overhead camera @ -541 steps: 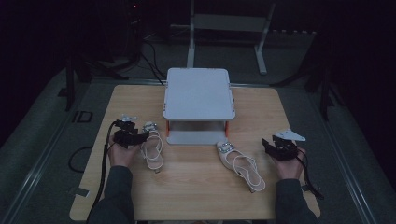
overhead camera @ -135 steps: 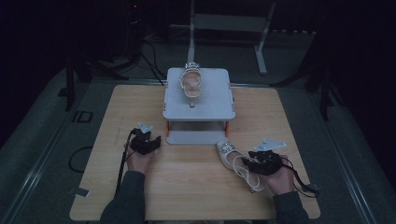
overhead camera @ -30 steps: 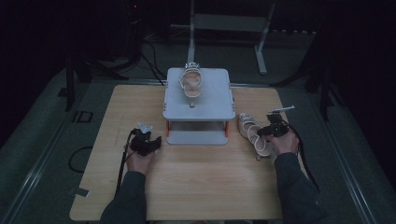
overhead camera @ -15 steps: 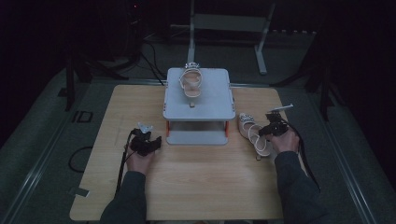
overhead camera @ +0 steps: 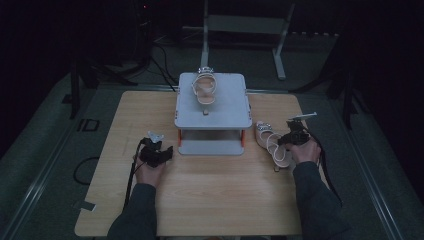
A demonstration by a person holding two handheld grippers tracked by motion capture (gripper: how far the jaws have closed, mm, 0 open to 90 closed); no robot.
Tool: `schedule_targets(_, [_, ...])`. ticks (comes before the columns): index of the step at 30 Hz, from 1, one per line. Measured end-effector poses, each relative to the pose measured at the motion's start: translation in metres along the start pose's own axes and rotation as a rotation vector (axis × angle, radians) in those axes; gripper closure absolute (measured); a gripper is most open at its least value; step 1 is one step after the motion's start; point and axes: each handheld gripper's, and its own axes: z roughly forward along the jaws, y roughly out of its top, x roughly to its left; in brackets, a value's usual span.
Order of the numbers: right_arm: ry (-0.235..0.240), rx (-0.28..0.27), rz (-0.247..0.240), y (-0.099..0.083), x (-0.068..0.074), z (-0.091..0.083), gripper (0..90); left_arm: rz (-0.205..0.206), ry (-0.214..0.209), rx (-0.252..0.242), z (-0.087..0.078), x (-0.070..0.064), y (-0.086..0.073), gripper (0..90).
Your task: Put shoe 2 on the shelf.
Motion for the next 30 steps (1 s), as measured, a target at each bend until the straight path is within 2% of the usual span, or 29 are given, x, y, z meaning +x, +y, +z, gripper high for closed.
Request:
schedule_targets(19, [0.015,-0.05,0.05,0.002,-0.003,-0.012,86.3,0.003,-0.001,0.002,0.0,0.0,0.0,45.2])
schedule_targets(30, [0.021,-0.079,0.045,0.01,0.002,-0.023,86.3,0.003,-0.001,0.001,0.0,0.0,0.0,45.2])
